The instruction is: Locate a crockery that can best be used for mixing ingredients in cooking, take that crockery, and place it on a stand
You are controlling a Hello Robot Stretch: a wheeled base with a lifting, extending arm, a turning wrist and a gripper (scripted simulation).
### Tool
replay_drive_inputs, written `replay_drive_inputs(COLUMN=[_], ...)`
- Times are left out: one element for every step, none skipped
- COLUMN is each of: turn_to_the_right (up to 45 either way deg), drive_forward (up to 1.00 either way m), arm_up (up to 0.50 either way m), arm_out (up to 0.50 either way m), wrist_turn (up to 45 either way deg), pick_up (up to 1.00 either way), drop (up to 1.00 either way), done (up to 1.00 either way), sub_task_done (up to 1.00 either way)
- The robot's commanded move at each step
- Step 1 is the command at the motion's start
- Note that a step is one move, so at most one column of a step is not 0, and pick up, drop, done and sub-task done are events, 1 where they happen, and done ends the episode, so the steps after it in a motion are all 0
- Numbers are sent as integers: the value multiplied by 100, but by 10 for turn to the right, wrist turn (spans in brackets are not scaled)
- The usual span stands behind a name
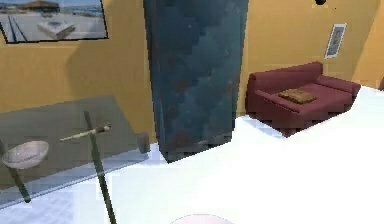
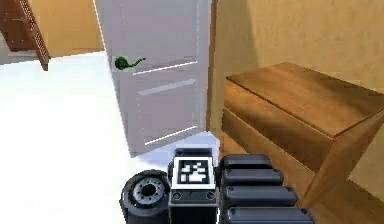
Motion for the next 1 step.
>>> replay_drive_inputs(turn_to_the_right=[-450], drive_forward=[0], arm_up=[0], arm_out=[0], wrist_turn=[0], pick_up=[0], drop=[0], done=[0], sub_task_done=[0])
